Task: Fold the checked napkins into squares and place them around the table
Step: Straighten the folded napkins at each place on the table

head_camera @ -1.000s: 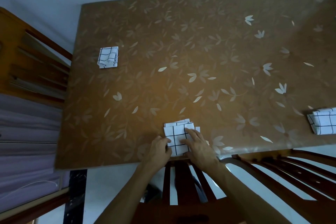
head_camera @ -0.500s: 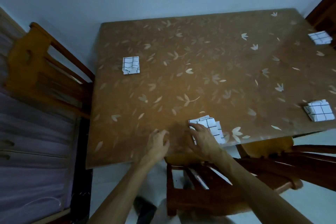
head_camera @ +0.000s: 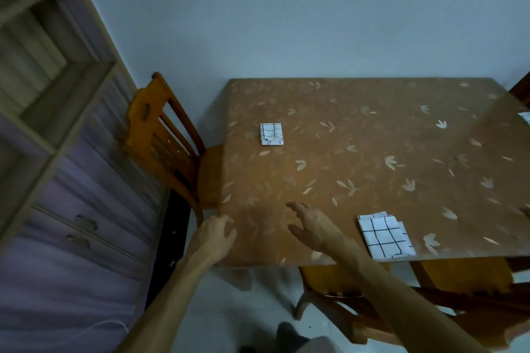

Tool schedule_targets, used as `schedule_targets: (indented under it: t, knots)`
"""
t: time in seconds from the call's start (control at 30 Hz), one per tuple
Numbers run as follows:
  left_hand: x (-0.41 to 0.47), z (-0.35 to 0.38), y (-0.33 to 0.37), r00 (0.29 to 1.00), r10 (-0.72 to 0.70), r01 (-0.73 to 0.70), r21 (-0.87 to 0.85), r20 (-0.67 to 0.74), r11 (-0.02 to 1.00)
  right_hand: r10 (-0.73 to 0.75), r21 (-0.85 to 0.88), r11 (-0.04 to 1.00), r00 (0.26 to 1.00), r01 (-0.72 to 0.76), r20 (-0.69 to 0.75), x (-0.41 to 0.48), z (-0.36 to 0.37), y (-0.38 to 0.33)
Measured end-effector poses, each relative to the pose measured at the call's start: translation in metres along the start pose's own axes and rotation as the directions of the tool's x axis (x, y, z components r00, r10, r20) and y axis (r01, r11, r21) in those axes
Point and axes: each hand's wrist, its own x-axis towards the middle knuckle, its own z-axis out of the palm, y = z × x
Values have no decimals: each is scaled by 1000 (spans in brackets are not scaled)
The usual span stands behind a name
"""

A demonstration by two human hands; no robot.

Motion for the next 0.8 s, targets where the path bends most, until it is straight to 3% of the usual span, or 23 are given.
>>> schedule_targets:
  t: [0.23, 0.5, 0.67, 0.8]
  knots:
    - [26, -4, -23, 995, -72, 74, -31, 62, 997, 72, 65, 995, 997, -69, -39, 39, -2, -8]
    - [105, 4, 1, 999, 36, -37, -24, -28, 999, 110, 129, 987, 991, -100, -75, 115, 8, 17]
    - [187, 9, 31, 999, 4, -9, 123, 36, 992, 180, 168, 971, 983, -173, -29, 187, 2, 45]
    - [258, 16, 51, 995, -37, 19, 199, 90, 980, 148, 198, 970, 989, -141, -21, 247, -3, 62]
